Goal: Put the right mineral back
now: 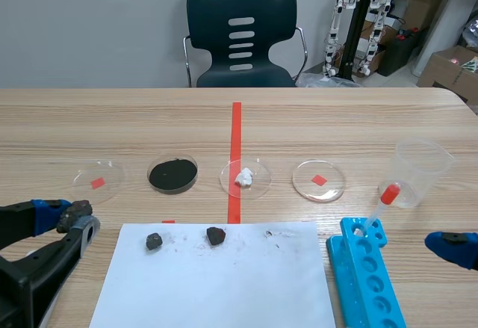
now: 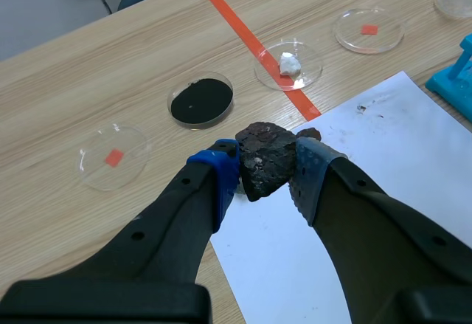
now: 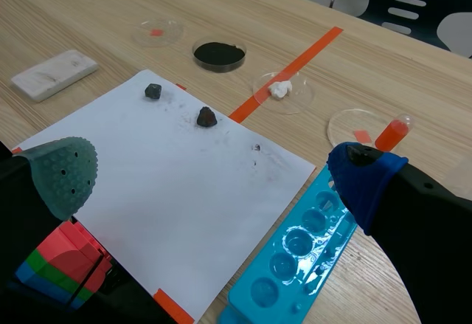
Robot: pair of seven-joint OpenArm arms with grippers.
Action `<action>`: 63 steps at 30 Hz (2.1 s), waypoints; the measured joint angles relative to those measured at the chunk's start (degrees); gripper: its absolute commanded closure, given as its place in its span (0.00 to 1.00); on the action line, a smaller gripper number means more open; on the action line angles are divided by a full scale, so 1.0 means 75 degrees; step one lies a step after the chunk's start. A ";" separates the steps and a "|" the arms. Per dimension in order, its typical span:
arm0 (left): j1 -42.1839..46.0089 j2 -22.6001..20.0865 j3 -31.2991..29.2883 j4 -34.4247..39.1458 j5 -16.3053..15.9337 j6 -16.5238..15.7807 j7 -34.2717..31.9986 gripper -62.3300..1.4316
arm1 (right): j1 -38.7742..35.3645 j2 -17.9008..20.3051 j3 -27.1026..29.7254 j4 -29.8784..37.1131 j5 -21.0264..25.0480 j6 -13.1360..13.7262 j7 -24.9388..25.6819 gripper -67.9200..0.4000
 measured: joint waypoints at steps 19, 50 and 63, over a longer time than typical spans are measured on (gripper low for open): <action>0.0000 0.0000 0.0000 0.0000 0.0000 0.0000 0.0003 0.77 | 0.0000 0.0000 0.0000 0.0000 0.0000 0.0000 0.0000 0.00; -0.5511 0.0000 0.4255 -0.4237 -0.0172 0.0017 0.0417 0.77 | 0.0000 0.0000 0.0000 0.0000 0.0000 0.0000 0.0000 0.00; -0.7487 0.0909 0.5447 -0.7137 -0.0175 0.0017 0.0289 0.77 | 0.0000 0.0000 0.0000 0.0000 0.0000 0.0000 0.0000 0.00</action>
